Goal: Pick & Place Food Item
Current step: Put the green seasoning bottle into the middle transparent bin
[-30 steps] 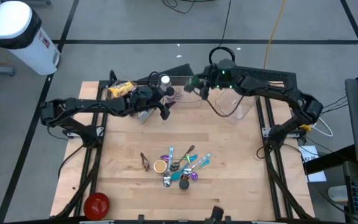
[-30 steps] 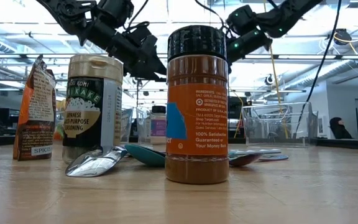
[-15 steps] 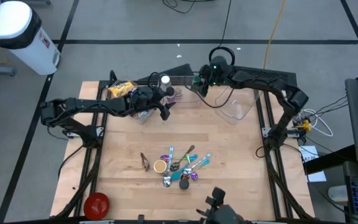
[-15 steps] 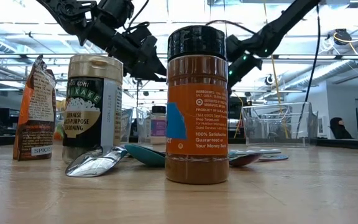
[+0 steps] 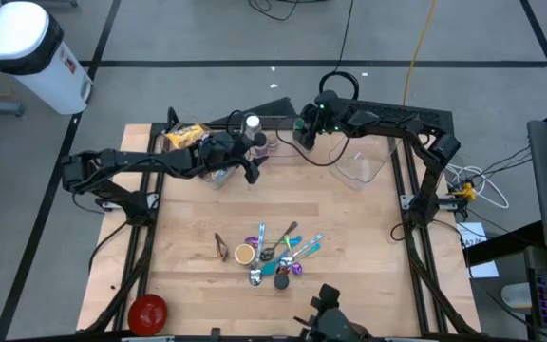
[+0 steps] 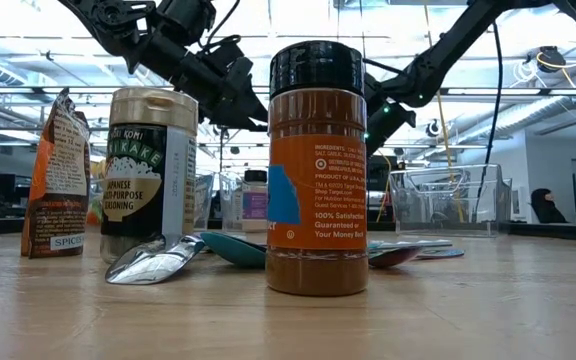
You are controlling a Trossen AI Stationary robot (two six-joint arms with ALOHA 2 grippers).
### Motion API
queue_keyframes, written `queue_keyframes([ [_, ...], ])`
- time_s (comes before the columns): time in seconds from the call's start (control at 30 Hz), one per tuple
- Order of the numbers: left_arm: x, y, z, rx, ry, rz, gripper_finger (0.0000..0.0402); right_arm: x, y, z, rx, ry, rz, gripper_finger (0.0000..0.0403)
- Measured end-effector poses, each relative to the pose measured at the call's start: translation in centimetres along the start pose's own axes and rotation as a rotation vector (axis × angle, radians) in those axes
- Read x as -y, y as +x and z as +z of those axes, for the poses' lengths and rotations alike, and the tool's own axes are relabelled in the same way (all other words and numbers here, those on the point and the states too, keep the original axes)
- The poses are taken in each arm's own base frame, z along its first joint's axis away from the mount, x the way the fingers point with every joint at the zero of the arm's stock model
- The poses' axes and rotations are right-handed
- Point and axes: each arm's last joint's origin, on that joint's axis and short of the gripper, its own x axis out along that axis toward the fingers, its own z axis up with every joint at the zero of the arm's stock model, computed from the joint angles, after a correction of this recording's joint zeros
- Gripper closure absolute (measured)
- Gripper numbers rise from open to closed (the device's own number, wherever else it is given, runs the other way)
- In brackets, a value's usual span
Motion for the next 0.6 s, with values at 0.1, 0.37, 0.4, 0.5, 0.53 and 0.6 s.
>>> queue_keyframes([
  [0.1,0.00,0.00,0.00,0.000,0.000,0.000,0.0121,-0.01,-0.16,0.10,0.002,0.007,-0.002,0.0190],
  [0.37,0.00,0.00,0.00,0.000,0.000,0.000,0.0121,-0.01,-0.16,0.09,0.004,0.038,-0.002,0.0173],
  [0.4,0.00,0.00,0.00,0.000,0.000,0.000,0.0121,-0.01,-0.16,0.10,0.005,0.046,-0.003,0.0171],
  [0.5,0.00,0.00,0.00,0.000,0.000,0.000,0.0121,-0.01,-0.16,0.12,0.007,0.050,-0.003,0.0166],
  [0.53,0.00,0.00,0.00,0.000,0.000,0.000,0.0121,-0.02,-0.16,0.12,0.007,0.050,-0.002,0.0164],
  [0.6,0.00,0.00,0.00,0.000,0.000,0.000,0.0121,-0.02,-0.16,0.12,0.007,0.050,-0.002,0.0159],
])
